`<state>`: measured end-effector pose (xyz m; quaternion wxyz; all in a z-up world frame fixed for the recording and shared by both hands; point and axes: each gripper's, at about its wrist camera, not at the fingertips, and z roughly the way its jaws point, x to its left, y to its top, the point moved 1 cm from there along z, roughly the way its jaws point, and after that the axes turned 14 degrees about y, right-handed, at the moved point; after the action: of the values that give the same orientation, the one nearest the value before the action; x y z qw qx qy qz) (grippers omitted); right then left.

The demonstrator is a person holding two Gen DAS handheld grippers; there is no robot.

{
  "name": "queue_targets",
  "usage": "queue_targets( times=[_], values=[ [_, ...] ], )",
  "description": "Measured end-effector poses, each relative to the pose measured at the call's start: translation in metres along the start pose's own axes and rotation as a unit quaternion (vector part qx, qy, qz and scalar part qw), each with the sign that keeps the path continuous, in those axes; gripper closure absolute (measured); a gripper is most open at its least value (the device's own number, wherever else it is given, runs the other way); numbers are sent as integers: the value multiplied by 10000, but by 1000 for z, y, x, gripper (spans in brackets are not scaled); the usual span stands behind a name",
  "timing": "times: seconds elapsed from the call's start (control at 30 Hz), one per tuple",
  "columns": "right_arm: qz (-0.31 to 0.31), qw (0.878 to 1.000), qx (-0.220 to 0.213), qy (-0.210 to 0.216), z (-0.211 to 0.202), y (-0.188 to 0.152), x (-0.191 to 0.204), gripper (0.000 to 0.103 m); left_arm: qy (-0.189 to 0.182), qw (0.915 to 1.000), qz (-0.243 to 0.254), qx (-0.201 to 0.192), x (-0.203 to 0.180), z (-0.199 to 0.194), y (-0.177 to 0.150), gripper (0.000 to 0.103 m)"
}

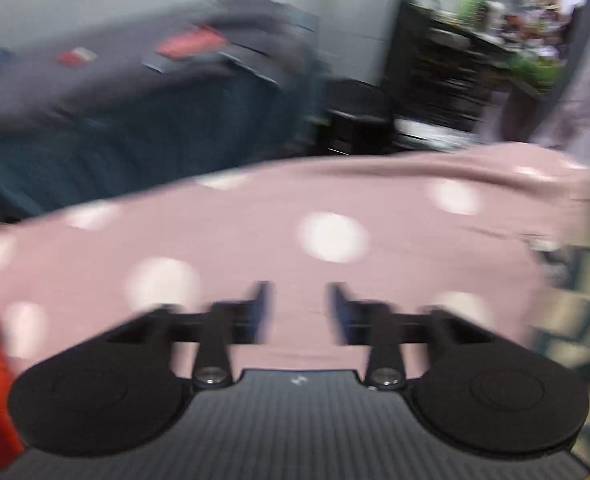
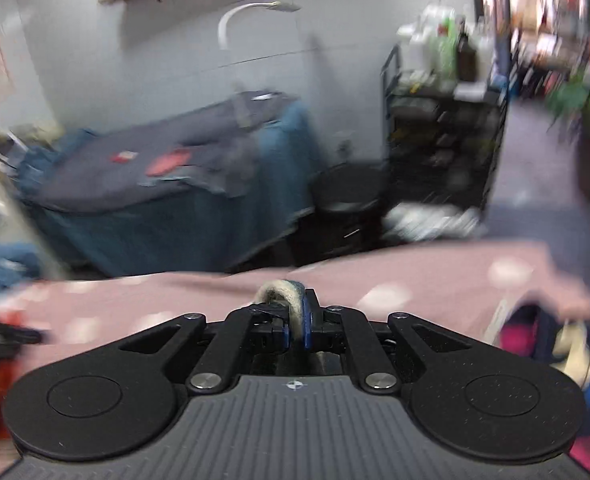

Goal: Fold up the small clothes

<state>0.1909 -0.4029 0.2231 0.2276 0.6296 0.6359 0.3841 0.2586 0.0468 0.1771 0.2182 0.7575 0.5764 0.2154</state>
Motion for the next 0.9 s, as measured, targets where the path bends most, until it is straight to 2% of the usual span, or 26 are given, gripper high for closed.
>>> queue_targets(
  times=[0.07,0.1,0.13,0.2,0.27,0.33,0.4,0.47,0.53,0.57,0.6,0.67,0.7,0.77,0.83,0.87,0.9],
  values=[
    [-25,9937,655,-908,31,-8,-6,63,-372,9976,563,171,-34,5,-16,0],
    [-8,9895,823,-1190,37,-16,-6,61,-527,9938,933,286,-53,13,-28,0],
    [-8,9903,835,-1113,35,-25,-4,59,-645,9884,1296,454,-73,19,-44,0],
    [29,9963,726,-455,20,-44,2,42,-759,9731,1968,925,-106,38,-77,0],
    [-14,9972,750,-32,2,-64,12,18,-710,9555,2542,1321,-124,61,-102,0],
    [-61,9961,847,245,-18,-82,20,17,-675,9448,2853,1463,-135,78,-120,0],
    [74,9933,944,658,-37,-100,23,17,-871,9437,2829,1476,-138,88,-126,2],
    [195,9905,1053,861,-52,-117,29,16,-1097,9414,2806,1518,-146,90,-134,9],
    [372,9884,1260,766,-59,-133,32,10,-1441,9332,2979,1401,-159,82,-134,42],
    [492,9867,1371,725,-61,-141,32,9,-1657,9271,3057,1400,-164,76,-133,70],
    [662,9854,1410,684,-64,-148,29,9,-1707,9243,3105,1419,-168,72,-133,81],
    [1082,9811,1453,673,-69,-159,23,9,-1591,9270,3165,1235,-168,66,-129,93],
    [1275,9782,1492,687,-72,-165,21,10,-1559,9349,2960,1186,-164,72,-113,94],
    [1560,9742,1475,688,-78,-171,18,10,-1342,9584,2348,916,-139,71,-91,95],
    [1671,9727,1460,672,-82,-172,19,10,-717,9836,1571,524,-101,75,-57,96],
    [1677,9731,1436,659,-85,-173,20,10,-234,9929,1107,373,-77,77,-40,100],
    [1668,9737,1408,646,-88,-173,21,10,405,9973,568,223,-52,79,-24,103]
  ],
)
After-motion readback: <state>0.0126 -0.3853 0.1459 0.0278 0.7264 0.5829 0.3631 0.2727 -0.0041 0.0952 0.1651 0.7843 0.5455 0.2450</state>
